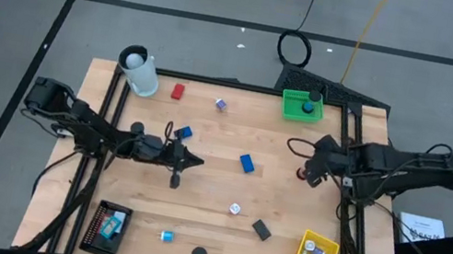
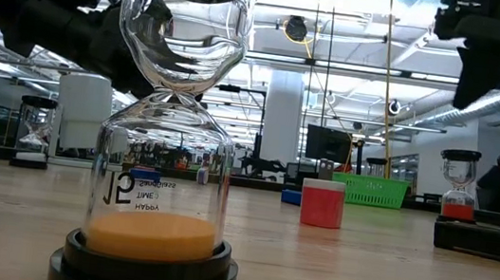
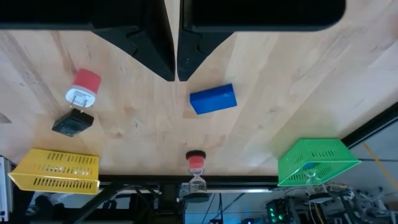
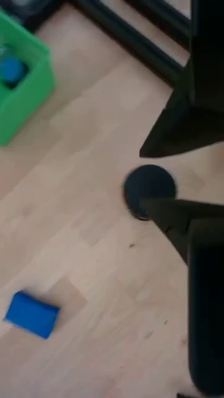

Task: Pick & Place Office items
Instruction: Put the red hourglass into the green bin

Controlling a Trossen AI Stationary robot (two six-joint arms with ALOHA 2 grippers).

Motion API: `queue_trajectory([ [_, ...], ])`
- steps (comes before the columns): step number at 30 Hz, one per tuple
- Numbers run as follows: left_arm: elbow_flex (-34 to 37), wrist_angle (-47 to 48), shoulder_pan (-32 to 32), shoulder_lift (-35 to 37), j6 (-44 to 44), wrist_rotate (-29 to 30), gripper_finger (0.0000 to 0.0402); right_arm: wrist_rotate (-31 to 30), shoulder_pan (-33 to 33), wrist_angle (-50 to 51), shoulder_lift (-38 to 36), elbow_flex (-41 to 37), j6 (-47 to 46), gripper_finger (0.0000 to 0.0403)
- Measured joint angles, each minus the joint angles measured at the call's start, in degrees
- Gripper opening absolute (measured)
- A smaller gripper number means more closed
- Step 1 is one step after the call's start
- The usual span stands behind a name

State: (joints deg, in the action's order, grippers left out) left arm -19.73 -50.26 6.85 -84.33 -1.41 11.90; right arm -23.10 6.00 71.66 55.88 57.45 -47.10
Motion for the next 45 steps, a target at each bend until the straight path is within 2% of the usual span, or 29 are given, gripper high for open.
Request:
queue_trajectory([
  [10,0.0,1.1,0.0,0.0,0.1,0.0,0.0026,3.8,0.0,-3.4,4.1,-7.5,-3.3,0.0250],
  [14,0.0,1.1,0.0,0.0,0.1,0.0,0.0026,3.8,0.0,-4.3,4.5,-8.0,-3.4,0.0290],
  [18,0.0,1.2,0.0,0.0,0.1,0.0,0.0026,3.5,0.0,-6.1,4.5,-8.0,-2.7,0.0314],
  [24,0.0,1.2,0.0,0.0,0.0,0.0,0.0026,2.3,0.0,-8.5,5.6,-9.3,-2.6,0.0318],
  [27,0.0,1.3,0.0,0.0,0.0,0.0,0.0026,1.0,-0.2,-10.8,5.9,-12.3,-2.3,0.0311],
  [34,0.0,1.8,0.0,0.0,-0.1,0.0,0.0026,2.4,-2.0,-13.7,5.8,-17.4,-2.3,0.0284],
  [40,0.0,1.7,0.0,0.0,0.0,0.0,0.0026,2.5,-1.9,-18.0,5.9,-18.0,-0.2,0.0273],
  [45,0.0,1.8,0.0,0.0,-0.1,0.1,0.0026,7.4,-2.0,-19.6,5.9,-18.0,-8.5,0.0289],
])
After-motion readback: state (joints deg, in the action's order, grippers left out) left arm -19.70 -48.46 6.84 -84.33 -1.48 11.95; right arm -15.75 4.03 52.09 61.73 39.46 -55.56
